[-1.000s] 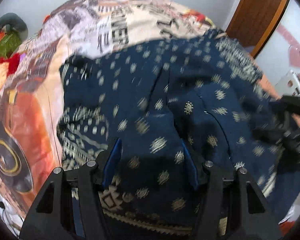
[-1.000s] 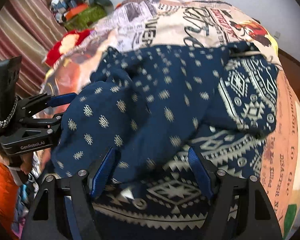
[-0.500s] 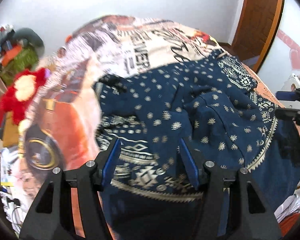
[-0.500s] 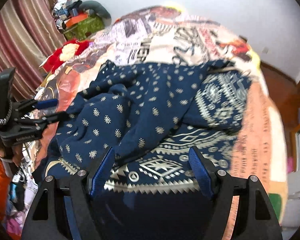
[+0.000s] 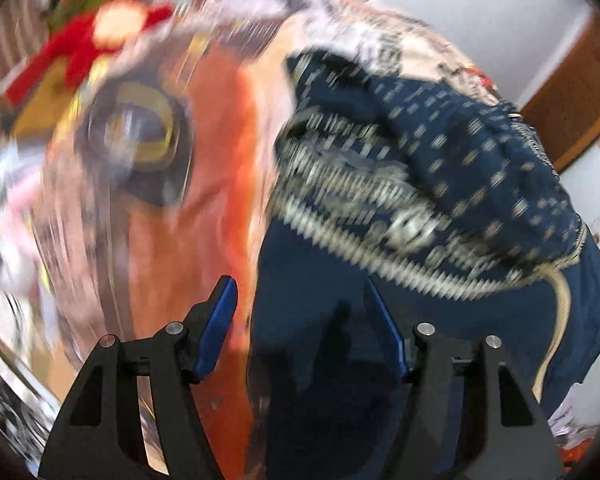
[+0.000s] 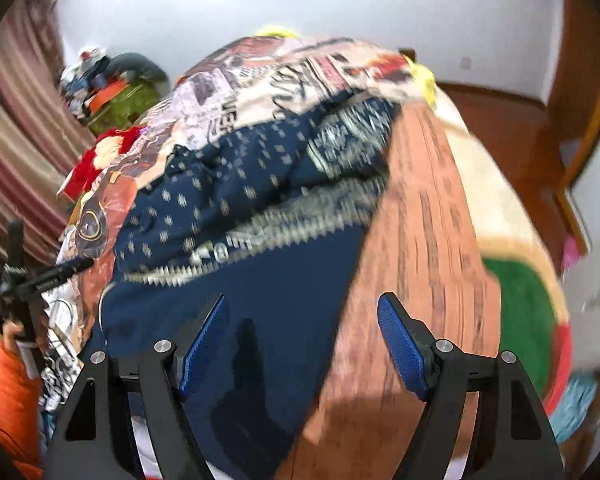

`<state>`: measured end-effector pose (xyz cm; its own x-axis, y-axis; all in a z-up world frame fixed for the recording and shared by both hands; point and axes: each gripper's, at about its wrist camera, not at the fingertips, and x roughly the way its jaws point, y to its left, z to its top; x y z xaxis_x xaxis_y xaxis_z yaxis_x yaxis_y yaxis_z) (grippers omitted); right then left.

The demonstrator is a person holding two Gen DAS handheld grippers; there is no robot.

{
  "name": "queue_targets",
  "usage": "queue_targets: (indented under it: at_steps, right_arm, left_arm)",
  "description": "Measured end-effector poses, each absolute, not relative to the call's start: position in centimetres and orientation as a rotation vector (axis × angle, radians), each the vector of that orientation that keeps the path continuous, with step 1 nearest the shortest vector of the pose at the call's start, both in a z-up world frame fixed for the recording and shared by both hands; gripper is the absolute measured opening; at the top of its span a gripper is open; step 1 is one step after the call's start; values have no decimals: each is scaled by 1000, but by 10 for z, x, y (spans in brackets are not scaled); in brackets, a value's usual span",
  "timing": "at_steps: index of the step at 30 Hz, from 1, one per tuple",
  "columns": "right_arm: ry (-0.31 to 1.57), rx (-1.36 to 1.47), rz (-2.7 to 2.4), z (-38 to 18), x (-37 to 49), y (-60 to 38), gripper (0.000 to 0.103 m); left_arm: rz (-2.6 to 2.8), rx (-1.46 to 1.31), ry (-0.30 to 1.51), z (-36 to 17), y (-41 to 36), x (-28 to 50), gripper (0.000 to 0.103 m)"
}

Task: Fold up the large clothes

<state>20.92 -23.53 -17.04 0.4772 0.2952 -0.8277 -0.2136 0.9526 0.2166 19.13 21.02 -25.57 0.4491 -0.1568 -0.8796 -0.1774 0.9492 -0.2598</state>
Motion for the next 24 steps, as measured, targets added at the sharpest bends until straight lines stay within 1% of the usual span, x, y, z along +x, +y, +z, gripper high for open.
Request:
queue_targets:
  at_steps: [4,8,12,13,14,15,16,17,18,19,20,21,24]
  right_arm:
    - [1001,100,329,-177,189,-236,75]
    - [989,103,355,-181,184,-229,76]
    - [973,124,373,-185,185,-222,74]
    - [970,123,376,-185,186,-220,70]
    - [967,115,377,-186,186,-217,67]
    - [964,109,377,-186,186,-216,60]
    - [960,103,377,-187,187,-215,53]
    - [957,104,379,-187,188,-215,49]
    - [957,109,381,-188,189,-216,40]
    - [958,121,388,-188,191,-216,31]
    - [959,133,397,-189,192,-217,28]
    - [961,150,406,-189,194,-218,21]
    - [957,184,431,-189,199,-216,9]
  left_arm:
    - [-9,-483,1176,-287,221,173,65]
    - [-79,-691,1223,-314,224,168,65]
    - [-89,-755,1202,-321,220,171,65]
    - [-106,-761,1198,-320,218,172,64]
    - [-117,-759,1197,-318,215,173,59]
    - [-129,-749,1199,-316,212,175,50]
    - [-140,-733,1203,-314,210,175,46]
    - [-153,-708,1204,-310,205,177,35]
    - [-167,-685,1200,-304,201,178,26]
    - [-172,-663,1195,-300,198,180,24]
    - [-175,-628,1179,-292,192,182,21]
    - [-179,-602,1159,-284,188,183,18]
    - [-220,-550,1074,-250,178,188,13]
